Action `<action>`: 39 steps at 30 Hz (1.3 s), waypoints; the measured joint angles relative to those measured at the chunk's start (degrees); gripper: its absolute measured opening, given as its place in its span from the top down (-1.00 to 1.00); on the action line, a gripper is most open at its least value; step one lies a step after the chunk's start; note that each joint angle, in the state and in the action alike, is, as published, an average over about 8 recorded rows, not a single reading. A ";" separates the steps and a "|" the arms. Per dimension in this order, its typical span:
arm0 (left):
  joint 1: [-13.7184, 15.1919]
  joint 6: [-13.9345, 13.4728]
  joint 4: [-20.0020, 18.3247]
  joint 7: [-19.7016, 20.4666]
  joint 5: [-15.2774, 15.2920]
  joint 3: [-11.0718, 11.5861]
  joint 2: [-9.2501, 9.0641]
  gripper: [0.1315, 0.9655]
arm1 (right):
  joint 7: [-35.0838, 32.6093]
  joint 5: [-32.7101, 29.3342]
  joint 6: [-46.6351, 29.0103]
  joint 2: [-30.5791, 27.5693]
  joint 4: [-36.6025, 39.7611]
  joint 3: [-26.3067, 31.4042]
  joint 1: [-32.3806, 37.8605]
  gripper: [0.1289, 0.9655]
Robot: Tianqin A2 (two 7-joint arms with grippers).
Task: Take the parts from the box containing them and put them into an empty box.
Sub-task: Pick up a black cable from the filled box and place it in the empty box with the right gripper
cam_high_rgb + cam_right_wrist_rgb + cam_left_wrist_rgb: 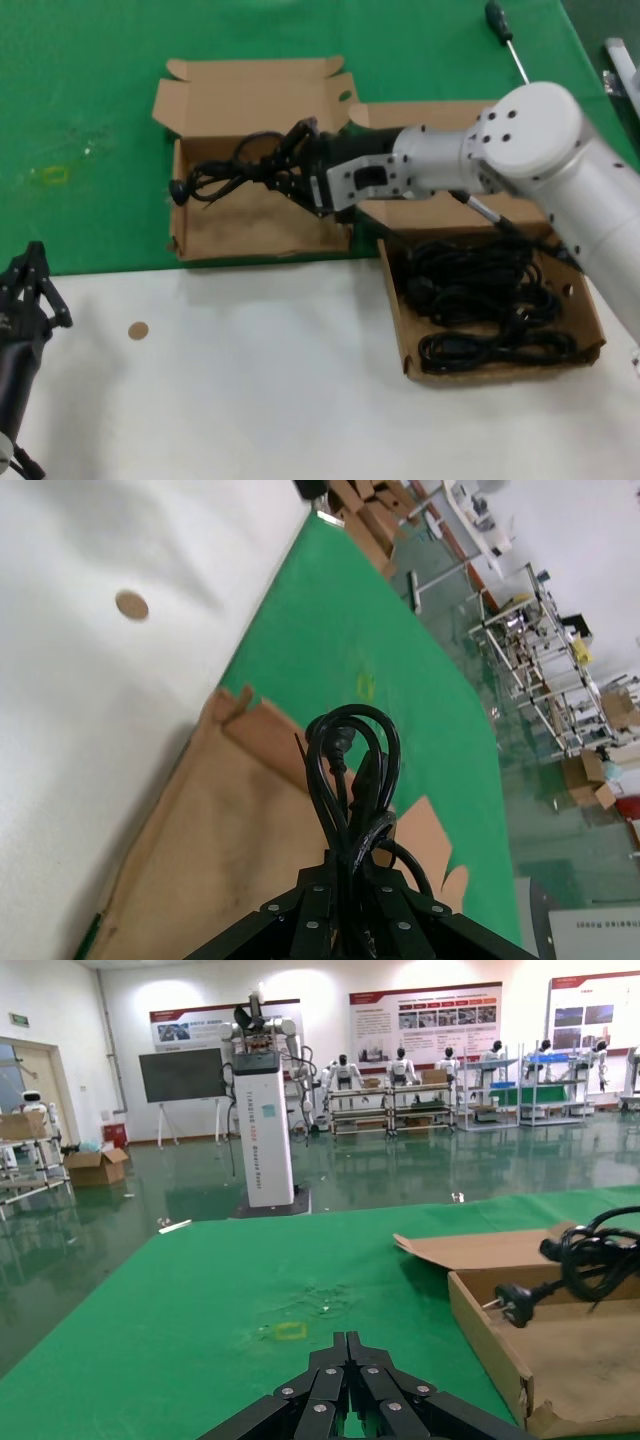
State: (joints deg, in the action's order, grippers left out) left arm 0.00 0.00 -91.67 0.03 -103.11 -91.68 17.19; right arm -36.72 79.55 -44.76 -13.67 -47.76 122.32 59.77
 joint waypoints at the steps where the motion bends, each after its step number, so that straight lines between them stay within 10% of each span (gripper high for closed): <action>1: 0.00 0.00 0.00 0.00 0.00 0.00 0.00 0.95 | -1.35 0.28 0.48 0.78 1.80 -0.15 0.44 0.88; 14: 0.00 0.00 0.00 -0.01 0.00 0.00 0.00 0.95 | -13.90 2.80 4.39 5.93 17.66 -2.42 4.46 0.88; 39: 0.00 0.00 0.00 -0.01 0.00 0.00 0.00 0.95 | -14.65 4.98 3.35 4.72 16.11 -4.62 3.21 0.69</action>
State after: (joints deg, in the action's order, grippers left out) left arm 0.00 0.00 -91.67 0.02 -103.11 -91.68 17.19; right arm -51.37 84.53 -41.40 -8.95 -31.66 117.70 62.98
